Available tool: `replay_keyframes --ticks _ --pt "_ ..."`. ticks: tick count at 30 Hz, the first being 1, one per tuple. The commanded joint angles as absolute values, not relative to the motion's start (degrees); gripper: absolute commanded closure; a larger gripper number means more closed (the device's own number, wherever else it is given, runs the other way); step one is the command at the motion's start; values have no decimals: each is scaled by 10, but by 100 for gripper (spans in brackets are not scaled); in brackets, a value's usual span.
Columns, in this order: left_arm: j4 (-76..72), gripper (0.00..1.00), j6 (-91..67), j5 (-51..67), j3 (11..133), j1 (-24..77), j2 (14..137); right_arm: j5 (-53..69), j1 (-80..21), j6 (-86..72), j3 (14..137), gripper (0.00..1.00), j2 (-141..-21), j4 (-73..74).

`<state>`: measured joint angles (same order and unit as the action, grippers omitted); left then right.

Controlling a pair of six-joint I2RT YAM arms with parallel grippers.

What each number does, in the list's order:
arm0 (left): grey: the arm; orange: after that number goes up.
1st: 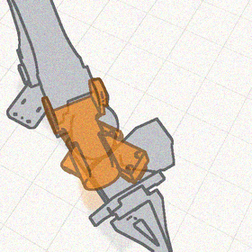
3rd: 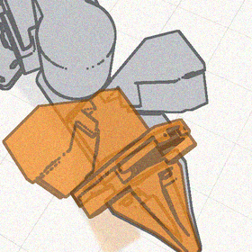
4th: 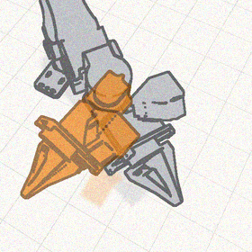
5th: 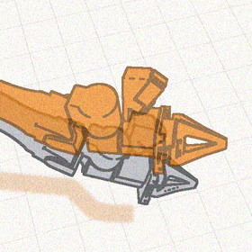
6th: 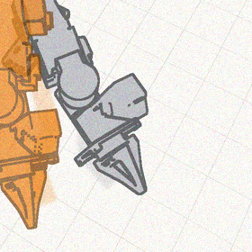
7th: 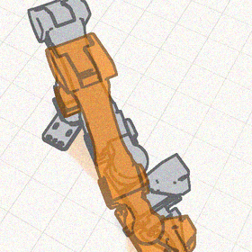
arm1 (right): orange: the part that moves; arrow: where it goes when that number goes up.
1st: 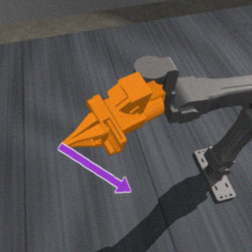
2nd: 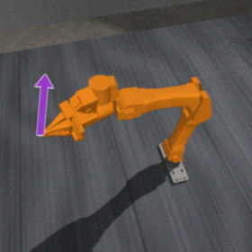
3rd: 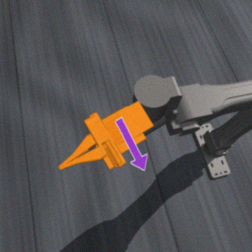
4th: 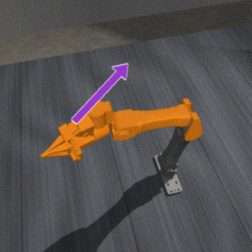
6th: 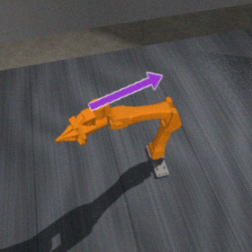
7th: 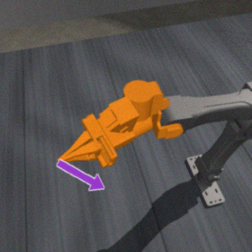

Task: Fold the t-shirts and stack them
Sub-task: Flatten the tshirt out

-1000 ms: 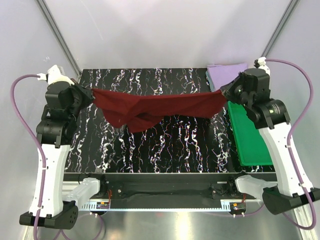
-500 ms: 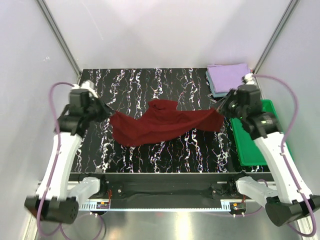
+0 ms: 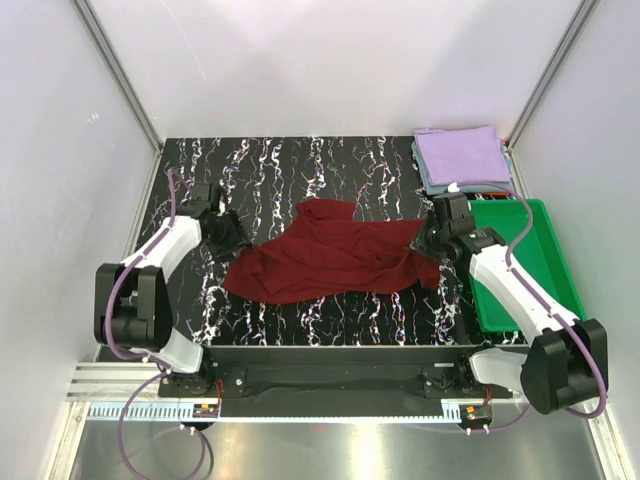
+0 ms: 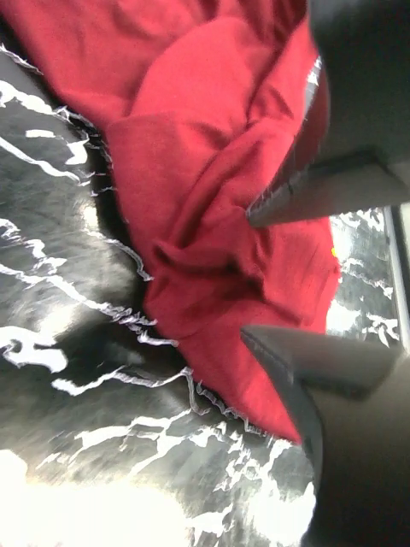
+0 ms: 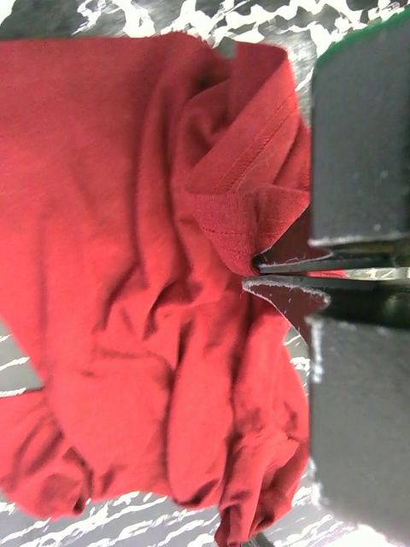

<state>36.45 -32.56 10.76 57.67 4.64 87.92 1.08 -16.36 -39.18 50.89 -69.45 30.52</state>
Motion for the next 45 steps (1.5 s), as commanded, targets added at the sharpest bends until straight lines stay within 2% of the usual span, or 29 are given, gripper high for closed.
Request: replay_keyframes --ticks 1,5,10,17,23,30,39,45 --pt "344 38 -308 29 612 43 829 4 -162 -380 538 100 -712 254" --pt "316 36 -308 5 536 44 758 11 -163 -378 538 100 -733 243" --pt "195 39 -341 61 397 44 652 19 -162 -383 532 100 -748 231" --pt "147 47 -400 62 329 44 646 22 -162 -381 534 100 -750 236" --pt "110 45 -411 81 330 44 662 26 -162 -388 523 100 -736 232" --pt "111 49 -416 88 327 44 679 24 -162 -389 518 100 -724 234" --pt "92 48 -401 117 329 45 689 19 -162 -386 516 100 -720 237" --pt "155 45 -370 93 370 46 699 4 -163 -388 510 100 -715 250"
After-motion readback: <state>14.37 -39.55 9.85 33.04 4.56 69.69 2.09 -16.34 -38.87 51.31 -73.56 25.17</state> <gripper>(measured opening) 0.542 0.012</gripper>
